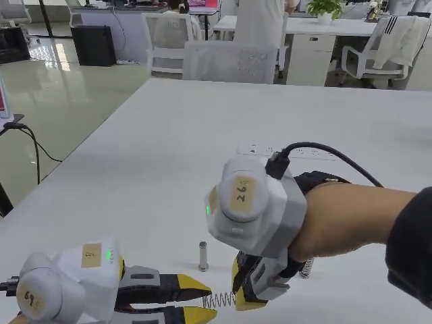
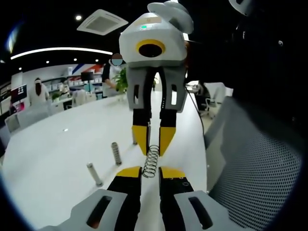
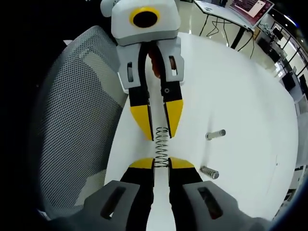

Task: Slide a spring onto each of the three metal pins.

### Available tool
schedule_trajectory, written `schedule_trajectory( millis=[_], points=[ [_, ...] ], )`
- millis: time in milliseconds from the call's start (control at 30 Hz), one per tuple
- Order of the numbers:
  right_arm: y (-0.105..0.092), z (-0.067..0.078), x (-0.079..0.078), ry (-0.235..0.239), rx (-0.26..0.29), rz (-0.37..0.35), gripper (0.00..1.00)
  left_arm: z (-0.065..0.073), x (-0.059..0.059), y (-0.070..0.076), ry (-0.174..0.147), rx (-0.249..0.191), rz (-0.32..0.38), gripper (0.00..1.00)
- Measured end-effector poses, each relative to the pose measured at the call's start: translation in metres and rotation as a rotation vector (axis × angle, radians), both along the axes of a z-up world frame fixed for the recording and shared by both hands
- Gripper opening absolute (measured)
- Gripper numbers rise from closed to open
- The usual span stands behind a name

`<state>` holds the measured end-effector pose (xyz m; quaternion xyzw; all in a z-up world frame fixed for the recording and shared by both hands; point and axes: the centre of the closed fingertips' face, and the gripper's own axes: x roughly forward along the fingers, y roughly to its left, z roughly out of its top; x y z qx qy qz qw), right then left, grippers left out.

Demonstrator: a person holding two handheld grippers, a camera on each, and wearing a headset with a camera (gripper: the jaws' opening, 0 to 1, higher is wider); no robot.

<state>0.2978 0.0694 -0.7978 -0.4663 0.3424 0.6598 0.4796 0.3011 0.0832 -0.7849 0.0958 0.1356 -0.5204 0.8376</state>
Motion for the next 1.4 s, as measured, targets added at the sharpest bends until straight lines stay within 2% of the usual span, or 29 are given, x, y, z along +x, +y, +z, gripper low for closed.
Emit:
schedule_trajectory(
  millis=[300, 600, 700, 933, 1200, 1400],
  points=[
    [0.001, 0.006, -0.002, -0.007, 0.004, 0.012, 0.08, 0.0, -0.002, -0.002, -0.008, 0.011, -0.016, 0.04],
    [0.01, 0.023, -0.003, -0.025, 0.046, 0.014, 0.08, -0.001, -0.001, 0.0, -0.011, 0.01, -0.008, 0.03],
    [0.017, 0.031, -0.005, -0.026, 0.075, 0.016, 0.07, -0.001, -0.001, 0.0, -0.011, 0.011, -0.008, 0.03],
    [0.03, 0.04, -0.009, -0.037, 0.115, 0.035, 0.07, -0.001, 0.0, 0.0, -0.013, 0.007, -0.006, 0.03],
    [0.043, 0.044, -0.013, -0.037, 0.151, 0.049, 0.08, 0.001, 0.001, 0.0, -0.017, -0.002, -0.003, 0.03],
    [0.043, 0.041, -0.014, -0.031, 0.141, 0.057, 0.08, -0.001, 0.001, 0.001, -0.019, 0.005, -0.001, 0.03]
  ],
)
